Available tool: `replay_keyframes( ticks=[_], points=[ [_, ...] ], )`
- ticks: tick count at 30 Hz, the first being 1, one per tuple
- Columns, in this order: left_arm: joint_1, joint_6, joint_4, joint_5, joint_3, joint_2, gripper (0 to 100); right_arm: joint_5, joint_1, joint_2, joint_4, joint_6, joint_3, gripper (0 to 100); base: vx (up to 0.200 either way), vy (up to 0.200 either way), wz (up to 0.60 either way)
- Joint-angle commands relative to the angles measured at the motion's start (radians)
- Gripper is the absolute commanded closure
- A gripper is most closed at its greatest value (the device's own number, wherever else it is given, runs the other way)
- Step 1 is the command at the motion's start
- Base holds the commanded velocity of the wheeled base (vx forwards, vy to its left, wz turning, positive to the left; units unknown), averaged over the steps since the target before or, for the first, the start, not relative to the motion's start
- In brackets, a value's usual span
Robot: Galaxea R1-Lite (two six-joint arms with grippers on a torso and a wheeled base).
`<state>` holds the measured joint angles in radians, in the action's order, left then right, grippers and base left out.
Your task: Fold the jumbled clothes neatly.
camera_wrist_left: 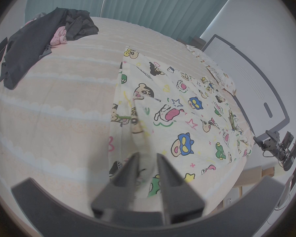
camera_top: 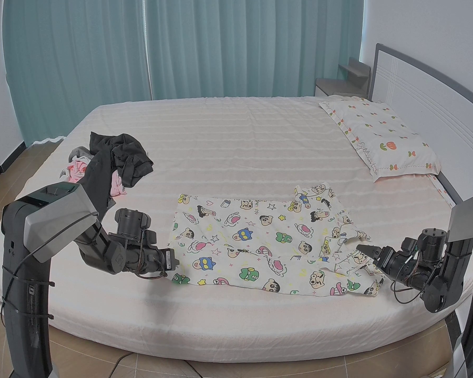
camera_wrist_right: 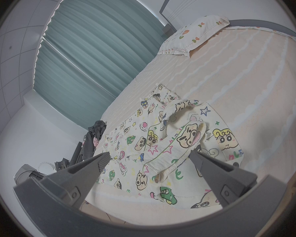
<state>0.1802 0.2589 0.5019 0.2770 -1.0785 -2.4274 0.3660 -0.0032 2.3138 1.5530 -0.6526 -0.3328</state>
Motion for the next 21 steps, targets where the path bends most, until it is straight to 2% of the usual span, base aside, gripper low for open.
replay_keyframes(
  ticks=[1, 15, 21],
  points=[
    [-0.007, 0.0, 0.0, -0.004, 0.023, 0.004, 100, 0.001, 0.0, -0.001, 0.018, -0.001, 0.0, 0, 0.0, 0.0, 0.0],
    [-0.022, -0.004, 0.0, -0.013, 0.178, 0.088, 100, 0.001, 0.0, -0.001, 0.018, -0.004, 0.0, 0, 0.0, 0.0, 0.0],
    [-0.039, -0.006, 0.0, -0.041, 0.229, 0.119, 100, 0.008, 0.0, -0.001, 0.018, -0.004, 0.001, 0, 0.0, 0.0, 0.0]
  ],
)
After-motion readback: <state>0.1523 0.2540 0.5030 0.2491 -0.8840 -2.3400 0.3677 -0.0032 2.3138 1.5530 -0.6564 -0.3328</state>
